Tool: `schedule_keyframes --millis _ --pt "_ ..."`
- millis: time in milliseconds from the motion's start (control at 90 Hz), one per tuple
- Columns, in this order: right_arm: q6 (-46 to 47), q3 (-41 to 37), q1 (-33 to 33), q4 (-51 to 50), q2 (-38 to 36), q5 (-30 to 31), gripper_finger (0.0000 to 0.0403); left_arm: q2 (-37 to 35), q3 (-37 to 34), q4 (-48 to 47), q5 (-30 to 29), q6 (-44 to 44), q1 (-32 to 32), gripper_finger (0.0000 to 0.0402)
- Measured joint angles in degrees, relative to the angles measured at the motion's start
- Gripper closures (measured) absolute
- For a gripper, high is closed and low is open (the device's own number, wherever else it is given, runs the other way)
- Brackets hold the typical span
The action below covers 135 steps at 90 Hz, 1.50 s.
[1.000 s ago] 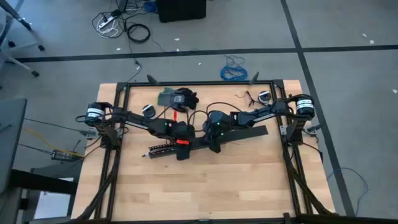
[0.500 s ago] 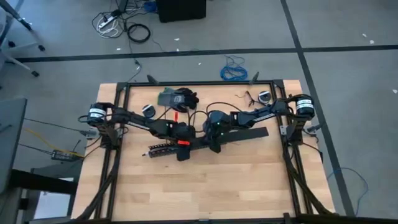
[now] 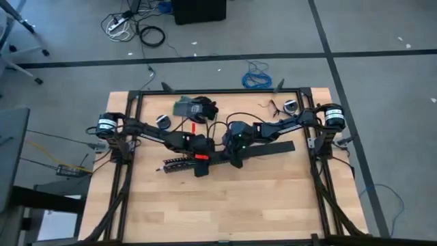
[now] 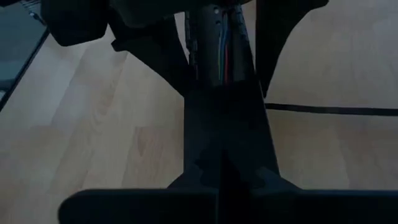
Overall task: Ziptie cables
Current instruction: Close the black cable duct cover
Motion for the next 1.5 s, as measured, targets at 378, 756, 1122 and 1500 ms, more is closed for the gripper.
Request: schedule_keyframes --millis 378,756,1122,1500 --pt "-2.63 4.47 0.72 2.91 6.18 -1.49 0.0403 0.02 -0.02 -0.7 0.0 -0.07 -0.04 0.016" --pt "-5.95 4.58 1.27 -7.89 -2.79 7.16 0.0402 0.0 0.13 -1.48 -0.23 -0.31 0.02 0.016" --pt "-5.16 4.52 2.16 -18.52 -4.38 6.92 0.0402 0.0 0.13 -1.83 -0.19 -0.28 0.02 0.016" --pt "-3.65 4.79 1.31 -7.78 2.45 0.6 0.0403 -0.13 0.08 -2.89 0.11 -0.22 0.0 0.016"
